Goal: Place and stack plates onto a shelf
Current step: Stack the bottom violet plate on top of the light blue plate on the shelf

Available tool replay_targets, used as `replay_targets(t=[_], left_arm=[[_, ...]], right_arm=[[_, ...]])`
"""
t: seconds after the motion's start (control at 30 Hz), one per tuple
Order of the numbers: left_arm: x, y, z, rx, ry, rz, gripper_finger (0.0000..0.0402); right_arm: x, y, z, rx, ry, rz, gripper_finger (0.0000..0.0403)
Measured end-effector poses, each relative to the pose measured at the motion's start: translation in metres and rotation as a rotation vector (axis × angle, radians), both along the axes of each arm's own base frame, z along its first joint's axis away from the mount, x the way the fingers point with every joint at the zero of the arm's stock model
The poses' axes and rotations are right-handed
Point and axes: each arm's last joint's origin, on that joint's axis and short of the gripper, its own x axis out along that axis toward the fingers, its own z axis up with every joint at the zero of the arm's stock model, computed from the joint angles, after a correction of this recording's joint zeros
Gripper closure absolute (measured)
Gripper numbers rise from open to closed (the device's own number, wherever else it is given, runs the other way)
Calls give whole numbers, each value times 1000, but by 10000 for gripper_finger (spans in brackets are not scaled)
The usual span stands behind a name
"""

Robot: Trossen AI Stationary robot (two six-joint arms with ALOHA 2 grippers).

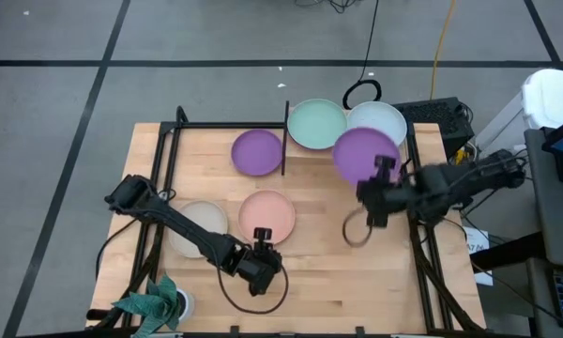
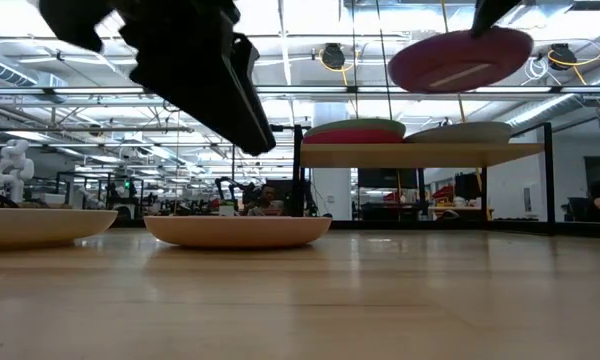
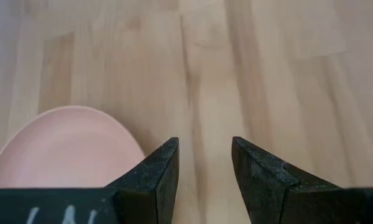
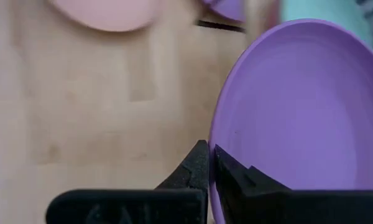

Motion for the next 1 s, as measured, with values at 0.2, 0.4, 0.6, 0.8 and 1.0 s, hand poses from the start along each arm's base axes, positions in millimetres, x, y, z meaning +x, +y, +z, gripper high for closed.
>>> replay_targets(t=[0.2, 0.4, 0.6, 0.8, 1.0], left_arm=[[2, 9, -3, 12, 11, 11, 247], [3, 10, -3, 20, 13, 3, 247], [3, 10, -3, 19, 12, 6, 247], [3, 10, -3, 15, 10, 9, 247], [3, 10, -3, 10, 9, 15, 247]], right_arm=[[-8, -43, 8, -46, 23, -95, 403], [-14, -72, 10, -76, 72, -156, 403], [-17, -91, 10, -53, 103, -168, 403], [-17, -106, 7, -46, 91, -199, 403], [-14, -120, -5, -44, 73, -219, 403]])
